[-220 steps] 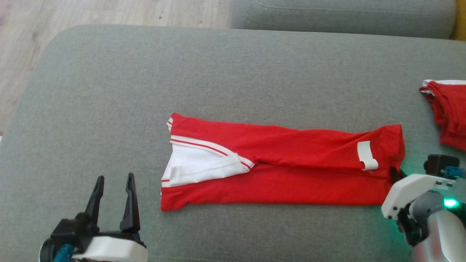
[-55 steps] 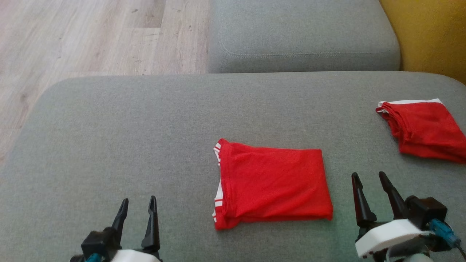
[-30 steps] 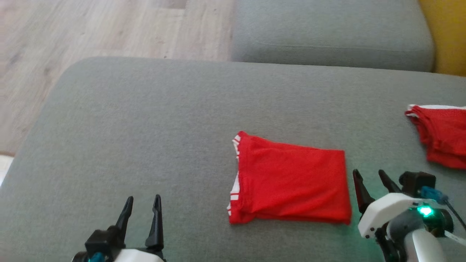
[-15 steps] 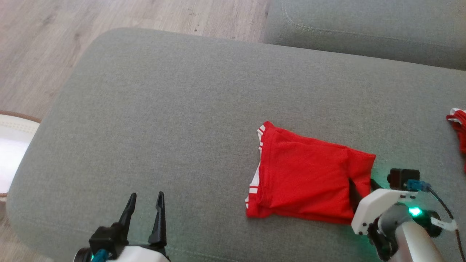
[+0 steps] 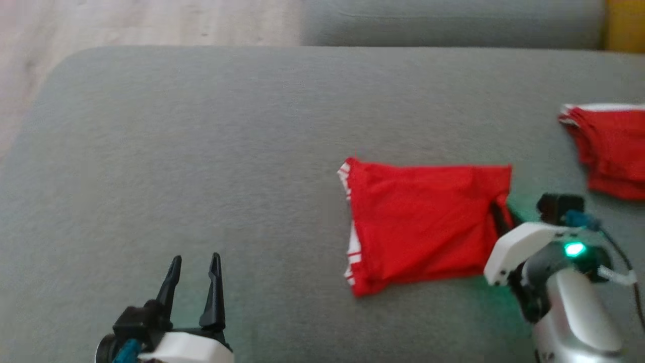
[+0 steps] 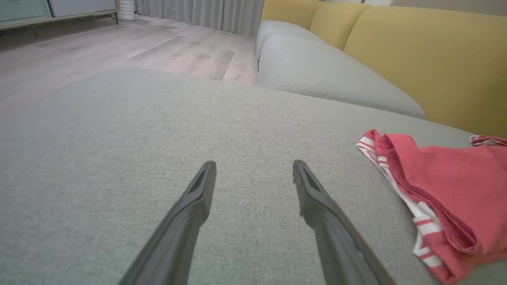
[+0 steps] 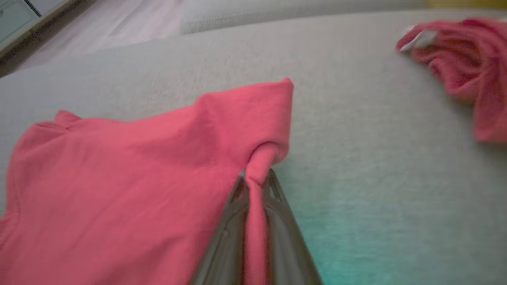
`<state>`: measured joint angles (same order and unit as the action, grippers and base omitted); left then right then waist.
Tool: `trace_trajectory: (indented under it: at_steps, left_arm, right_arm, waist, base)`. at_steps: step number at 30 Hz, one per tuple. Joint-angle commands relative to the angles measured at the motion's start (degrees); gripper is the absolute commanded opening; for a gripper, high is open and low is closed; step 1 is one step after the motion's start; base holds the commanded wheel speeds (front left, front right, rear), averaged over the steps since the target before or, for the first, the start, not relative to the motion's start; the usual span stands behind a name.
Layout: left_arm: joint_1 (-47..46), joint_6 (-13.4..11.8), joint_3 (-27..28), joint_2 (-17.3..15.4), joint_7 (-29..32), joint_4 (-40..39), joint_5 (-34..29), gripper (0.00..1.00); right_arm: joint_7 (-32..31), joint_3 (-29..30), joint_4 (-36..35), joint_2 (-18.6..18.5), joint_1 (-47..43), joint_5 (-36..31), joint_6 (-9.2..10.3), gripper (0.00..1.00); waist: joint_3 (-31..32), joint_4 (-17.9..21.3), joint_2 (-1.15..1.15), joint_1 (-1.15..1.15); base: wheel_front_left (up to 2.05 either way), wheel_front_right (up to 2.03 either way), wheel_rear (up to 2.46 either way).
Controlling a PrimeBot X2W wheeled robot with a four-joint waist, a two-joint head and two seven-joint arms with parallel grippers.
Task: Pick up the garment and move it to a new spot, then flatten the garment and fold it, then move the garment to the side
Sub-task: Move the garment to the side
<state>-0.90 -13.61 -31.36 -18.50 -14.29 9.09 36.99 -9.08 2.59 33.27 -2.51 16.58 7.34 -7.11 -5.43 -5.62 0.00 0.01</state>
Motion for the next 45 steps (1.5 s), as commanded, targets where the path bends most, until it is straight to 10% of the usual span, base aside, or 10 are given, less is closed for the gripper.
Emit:
trace_trajectory:
  at_steps: [1,20,34,45]
  left_arm:
    - [-2.99,-0.1,2.61,-0.38,-0.7,-1.73,-0.64,1.0]
    - [-8.07,0.66,2.51,-1.57,0.68,-2.23,-3.18,1.0]
    - [-7.87,0.58,2.03,-0.75,0.5,-1.5,-2.65,1.0]
    - [-8.54,1.06,2.43,-0.07,-0.09,-0.81,-2.75,1.0]
  right_arm:
    - [0.26,-0.05,-3.33,-0.37,2.9,-1.19,-0.37,0.0]
    - [-2.31,1.07,-14.73,-0.37,5.74,-1.7,-0.37,0.0]
    - [-5.14,-1.05,-8.29,-0.62,19.32,-4.12,-0.37,0.0]
    - [-9.45,3.62,2.37,-10.84,32.64,-9.25,-0.37,0.0]
  waist:
    - [-2.23,5.57,0.0,-0.01]
    - [-5.52,23.9,0.0,-0.01]
    - [-3.78,18.21,0.0,-0.01]
    - [-6.66,9.93,0.0,-0.01]
  base:
    - [0.0,0.0,0.0]
    - [0.0,0.0,0.0]
    - [0.0,0.0,0.0]
    - [0.0,0.0,0.0]
